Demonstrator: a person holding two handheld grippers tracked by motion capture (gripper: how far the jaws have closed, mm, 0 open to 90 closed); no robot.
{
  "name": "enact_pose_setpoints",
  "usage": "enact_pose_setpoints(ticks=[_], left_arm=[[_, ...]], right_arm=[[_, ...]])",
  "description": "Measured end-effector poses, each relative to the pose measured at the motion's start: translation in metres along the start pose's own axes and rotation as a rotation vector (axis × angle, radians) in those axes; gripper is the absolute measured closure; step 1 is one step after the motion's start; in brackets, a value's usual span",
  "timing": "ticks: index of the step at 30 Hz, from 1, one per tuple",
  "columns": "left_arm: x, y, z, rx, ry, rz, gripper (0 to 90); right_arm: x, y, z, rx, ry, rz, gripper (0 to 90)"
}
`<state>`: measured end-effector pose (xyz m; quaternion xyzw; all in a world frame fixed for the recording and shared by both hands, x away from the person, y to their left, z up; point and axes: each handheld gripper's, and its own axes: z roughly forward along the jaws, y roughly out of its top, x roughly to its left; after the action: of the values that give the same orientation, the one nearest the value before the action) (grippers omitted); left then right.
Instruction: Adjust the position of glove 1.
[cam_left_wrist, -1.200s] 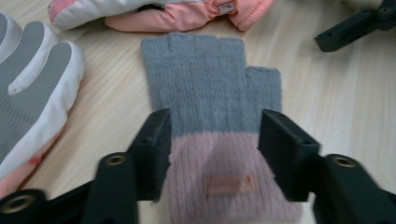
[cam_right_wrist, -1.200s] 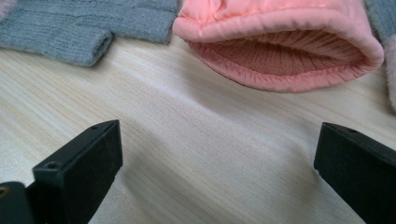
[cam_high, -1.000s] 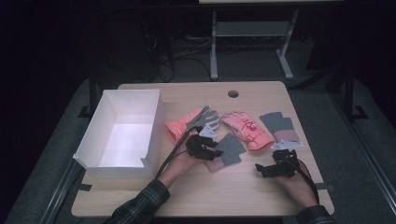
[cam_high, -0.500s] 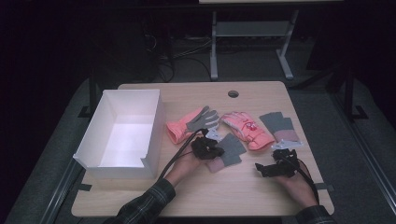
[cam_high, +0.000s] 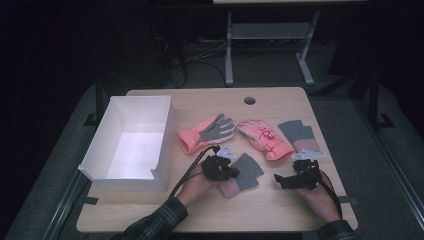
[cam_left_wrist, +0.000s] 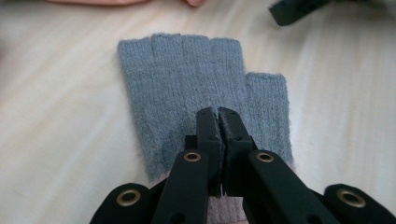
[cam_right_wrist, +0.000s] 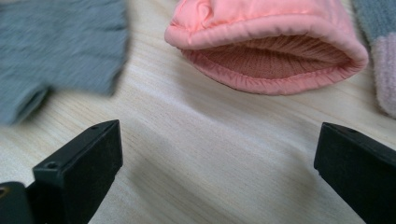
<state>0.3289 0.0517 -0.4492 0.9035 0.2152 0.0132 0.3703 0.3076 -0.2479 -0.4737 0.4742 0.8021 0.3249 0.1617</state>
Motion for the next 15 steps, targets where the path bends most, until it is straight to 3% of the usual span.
enact_pose_setpoints(ticks=[1,3,5,8,9,10,12,15], left_arm=[[-0.005,-0.003,0.001,-0.004,-0.008,-0.018,87.9],[-0.008,-0.008,0.002,0.006,-0.01,-0.015,85.5],[-0.006,-0.009,-0.002,0.002,-0.014,-0.022,74.9],[-0.004,-0.01,-0.013,-0.016,0.013,-0.021,76.9],[-0.001,-0.011,-0.023,-0.02,0.03,-0.013,83.7],[0.001,-0.013,-0.028,-0.032,0.045,-0.028,83.7],[0.007,-0.02,-0.041,-0.023,0.081,-0.034,89.4],[0.012,-0.031,-0.045,-0.001,0.099,-0.056,89.6]], right_arm=[[0.0,0.0,0.0,-0.001,-0.003,0.001,0.8],[0.0,0.0,-0.001,-0.003,-0.004,0.011,0.8],[0.0,0.0,-0.001,-0.002,-0.005,0.008,0.7],[0.0,0.0,-0.001,-0.005,-0.005,0.005,0.8],[0.001,0.0,-0.002,-0.004,-0.006,0.01,0.7],[0.0,0.0,-0.002,-0.006,-0.006,0.005,0.7],[0.0,0.0,-0.002,-0.009,-0.007,0.008,0.7],[0.0,0.0,-0.001,-0.008,-0.005,0.005,0.8]])
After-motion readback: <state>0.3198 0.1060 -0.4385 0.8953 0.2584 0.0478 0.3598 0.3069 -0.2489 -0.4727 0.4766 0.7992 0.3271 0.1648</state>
